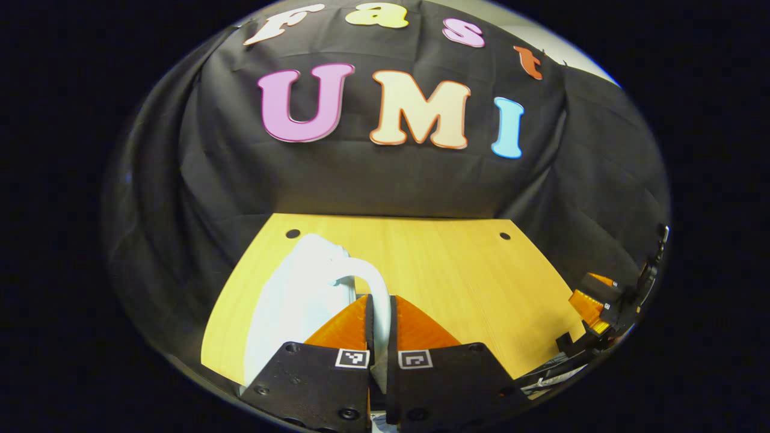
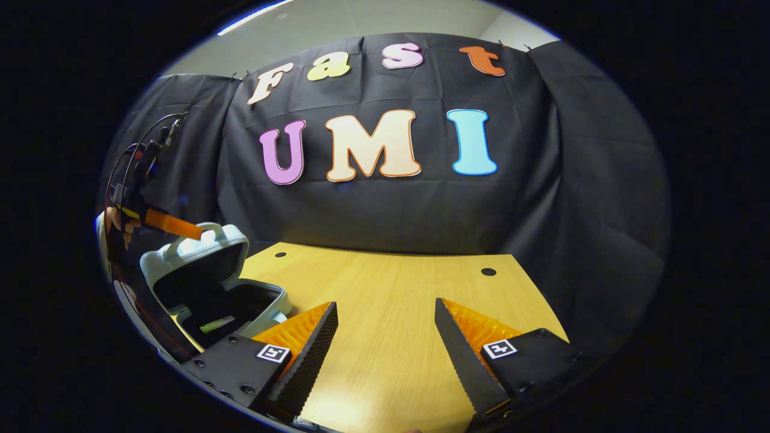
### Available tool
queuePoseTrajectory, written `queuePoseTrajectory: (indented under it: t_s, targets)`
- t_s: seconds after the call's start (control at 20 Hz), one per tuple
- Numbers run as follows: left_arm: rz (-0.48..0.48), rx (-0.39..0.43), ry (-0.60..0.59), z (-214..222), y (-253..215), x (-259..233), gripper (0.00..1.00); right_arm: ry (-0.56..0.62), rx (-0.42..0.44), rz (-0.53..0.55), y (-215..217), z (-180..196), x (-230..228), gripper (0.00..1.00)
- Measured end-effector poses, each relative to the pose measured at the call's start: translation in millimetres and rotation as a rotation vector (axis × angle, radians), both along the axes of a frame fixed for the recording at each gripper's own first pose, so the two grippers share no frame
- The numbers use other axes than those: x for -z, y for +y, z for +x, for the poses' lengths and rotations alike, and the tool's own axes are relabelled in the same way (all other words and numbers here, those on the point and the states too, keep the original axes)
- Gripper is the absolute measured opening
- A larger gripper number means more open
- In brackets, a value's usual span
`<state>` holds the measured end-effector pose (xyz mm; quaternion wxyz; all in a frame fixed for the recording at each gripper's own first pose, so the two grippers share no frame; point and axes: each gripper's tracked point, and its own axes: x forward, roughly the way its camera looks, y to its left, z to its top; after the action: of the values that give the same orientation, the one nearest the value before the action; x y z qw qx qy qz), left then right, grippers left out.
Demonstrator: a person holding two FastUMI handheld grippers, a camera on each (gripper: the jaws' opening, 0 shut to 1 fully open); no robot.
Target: First open the suitcase, pack the skin care products into it, and then close the suitcase.
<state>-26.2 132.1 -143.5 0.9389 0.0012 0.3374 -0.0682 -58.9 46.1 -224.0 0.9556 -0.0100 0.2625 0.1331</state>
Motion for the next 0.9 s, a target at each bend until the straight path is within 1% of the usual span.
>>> queuePoseTrajectory:
  t_s: [0.05, 0.1, 0.3, 0.4, 0.45, 0.5, 0.55, 0.6, 0.65, 0.7, 0.75, 0.85, 0.9]
  targets:
    - [-0.007, 0.006, 0.005, -1.4, -8.1, 6.0, 0.03, -0.001, 0.001, -0.003, -2.9, -0.1, -0.7, 0.98]
    - [-0.014, 0.006, 0.018, -3.1, -15.1, 13.3, 0.04, -0.003, 0.003, -0.004, -6.2, 0.7, -2.0, 1.0]
    - [-0.043, 0.002, 0.057, -4.7, -41.4, 40.6, 0.04, -0.027, 0.007, -0.013, -22.4, 4.7, -13.9, 1.0]
    - [-0.037, -0.026, 0.045, -2.9, -48.1, 45.5, 0.1, -0.043, 0.002, -0.007, -29.9, 6.0, -20.6, 1.0]
    - [-0.026, -0.042, 0.017, 0.8, -50.2, 42.2, 0.19, -0.054, 0.0, 0.002, -34.1, 6.4, -24.7, 1.0]
    - [-0.019, -0.048, 0.012, -0.9, -57.4, 38.9, 0.24, -0.063, -0.004, 0.015, -37.6, 6.7, -29.7, 1.0]
    - [-0.003, -0.057, -0.006, -0.4, -64.5, 33.1, 0.35, -0.07, -0.018, 0.031, -38.8, 5.5, -34.4, 1.0]
    - [0.023, -0.061, -0.039, 1.0, -73.4, 24.0, 0.43, -0.084, -0.035, 0.046, -41.1, 6.2, -40.7, 1.0]
    - [0.047, -0.064, -0.084, 4.6, -82.3, 12.1, 0.53, -0.107, -0.049, 0.055, -45.1, 9.4, -47.4, 1.0]
    - [0.067, -0.062, -0.146, 7.5, -96.7, -2.5, 0.67, -0.132, -0.055, 0.058, -50.9, 14.0, -57.2, 0.98]
    - [0.078, -0.054, -0.194, 10.8, -110.0, -13.8, 0.75, -0.163, -0.056, 0.063, -56.6, 18.7, -69.3, 1.0]
    - [0.106, -0.046, -0.29, 13.3, -140.5, -40.1, 0.81, -0.235, -0.036, 0.075, -68.2, 31.4, -99.5, 1.0]
    - [0.118, -0.056, -0.343, 14.4, -150.0, -53.1, 0.81, -0.263, -0.019, 0.081, -73.5, 36.7, -115.6, 0.99]
